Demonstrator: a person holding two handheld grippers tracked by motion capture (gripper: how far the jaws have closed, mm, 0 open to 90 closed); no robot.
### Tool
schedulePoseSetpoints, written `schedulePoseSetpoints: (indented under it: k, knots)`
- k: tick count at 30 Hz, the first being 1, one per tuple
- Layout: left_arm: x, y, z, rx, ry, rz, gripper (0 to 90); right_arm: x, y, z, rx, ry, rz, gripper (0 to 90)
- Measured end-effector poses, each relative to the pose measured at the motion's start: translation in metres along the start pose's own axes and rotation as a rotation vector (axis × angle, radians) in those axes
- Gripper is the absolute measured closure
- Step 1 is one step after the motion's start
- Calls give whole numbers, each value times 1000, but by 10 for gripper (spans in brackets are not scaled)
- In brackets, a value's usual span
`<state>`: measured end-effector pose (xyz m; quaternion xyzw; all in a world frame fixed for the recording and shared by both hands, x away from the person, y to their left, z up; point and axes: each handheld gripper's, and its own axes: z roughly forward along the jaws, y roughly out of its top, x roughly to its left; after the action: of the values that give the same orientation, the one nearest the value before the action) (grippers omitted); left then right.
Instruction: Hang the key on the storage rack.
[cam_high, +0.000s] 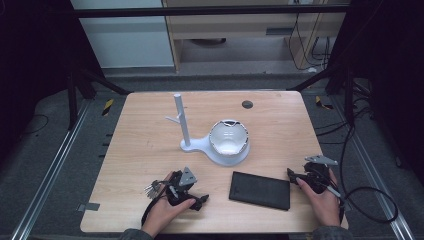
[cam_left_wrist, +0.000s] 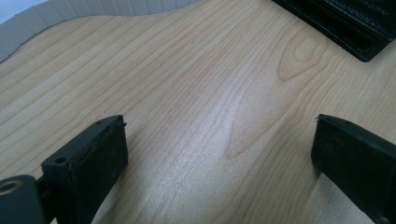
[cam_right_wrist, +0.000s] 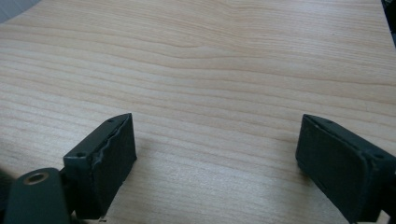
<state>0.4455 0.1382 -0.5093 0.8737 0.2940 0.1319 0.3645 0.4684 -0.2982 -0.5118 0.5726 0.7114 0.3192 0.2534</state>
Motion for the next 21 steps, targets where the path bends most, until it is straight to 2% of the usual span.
schedulePoseSetpoints:
  k: [5, 9, 11, 15, 21]
  knots:
    - [1, -1, -2, 2, -9, 8, 33, 1, 0, 0, 3, 4, -4, 103]
    - [7, -2, -11, -7, -19, -11, 43, 3, -1, 0, 6, 20, -22, 90]
    - [11, -3, -18, -18, -2, -9, 47, 4, -1, -1, 6, 28, -25, 90]
    - [19, -6, -34, -62, 3, -44, 58, 4, -1, -1, 7, 30, -27, 90]
    - [35, -12, -55, -57, 65, -69, 86, 4, -1, -1, 7, 28, -26, 90]
